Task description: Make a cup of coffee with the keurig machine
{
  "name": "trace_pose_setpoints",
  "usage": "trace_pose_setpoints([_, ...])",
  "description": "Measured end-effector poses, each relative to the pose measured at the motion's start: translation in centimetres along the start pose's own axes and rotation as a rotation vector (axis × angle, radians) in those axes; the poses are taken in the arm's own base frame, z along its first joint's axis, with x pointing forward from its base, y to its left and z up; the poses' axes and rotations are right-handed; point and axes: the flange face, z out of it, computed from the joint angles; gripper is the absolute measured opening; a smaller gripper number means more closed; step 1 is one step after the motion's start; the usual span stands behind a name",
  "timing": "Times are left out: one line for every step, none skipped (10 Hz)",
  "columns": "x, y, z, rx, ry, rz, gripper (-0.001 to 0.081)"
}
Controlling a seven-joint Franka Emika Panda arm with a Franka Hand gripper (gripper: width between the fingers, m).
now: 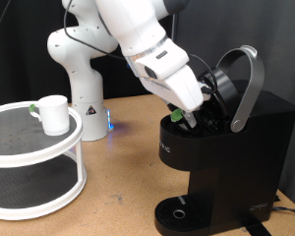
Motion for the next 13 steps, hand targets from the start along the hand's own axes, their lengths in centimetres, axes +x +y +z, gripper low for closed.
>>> trace_pose_setpoints([0.1, 0.0, 0.2, -0.001, -0.003, -0.002, 0.0474])
trace_pose_setpoints([0.2, 0.0, 0.5, -0.005, -0.006, -0.004, 0.0474])
trace_pose_setpoints([0.3, -0.1, 0.7, -0.009, -0.007, -0.006, 0.0474])
trace_pose_setpoints([0.4, -0.1, 0.8, -0.010, -0.008, -0.007, 0.0474])
trace_pose_setpoints([0.4, -0.1, 1.0, -0.008, -0.012, -0.006, 0.0474])
trace_pose_setpoints([0.4, -0.1, 1.2, -0.006, -0.011, -0.003, 0.0644])
trace_pose_setpoints([0.4, -0.1, 1.3, -0.004, -0.009, 0.000, 0.0644])
trace_pose_setpoints([0.4, -0.1, 1.5, -0.002, -0.008, 0.002, 0.0778])
trace_pose_setpoints([0.4, -0.1, 1.6, -0.001, -0.008, -0.001, 0.0778])
trace_pose_setpoints([0.4, 0.0, 1.6, 0.003, -0.001, -0.008, 0.0802])
trace_pose_setpoints([0.4, 0.0, 1.6, 0.009, 0.017, -0.015, 0.0802])
trace_pose_setpoints([0.5, 0.1, 1.2, 0.014, 0.049, -0.018, 0.0803])
trace_pose_setpoints([0.5, 0.3, 0.5, 0.014, 0.081, -0.011, 0.0803])
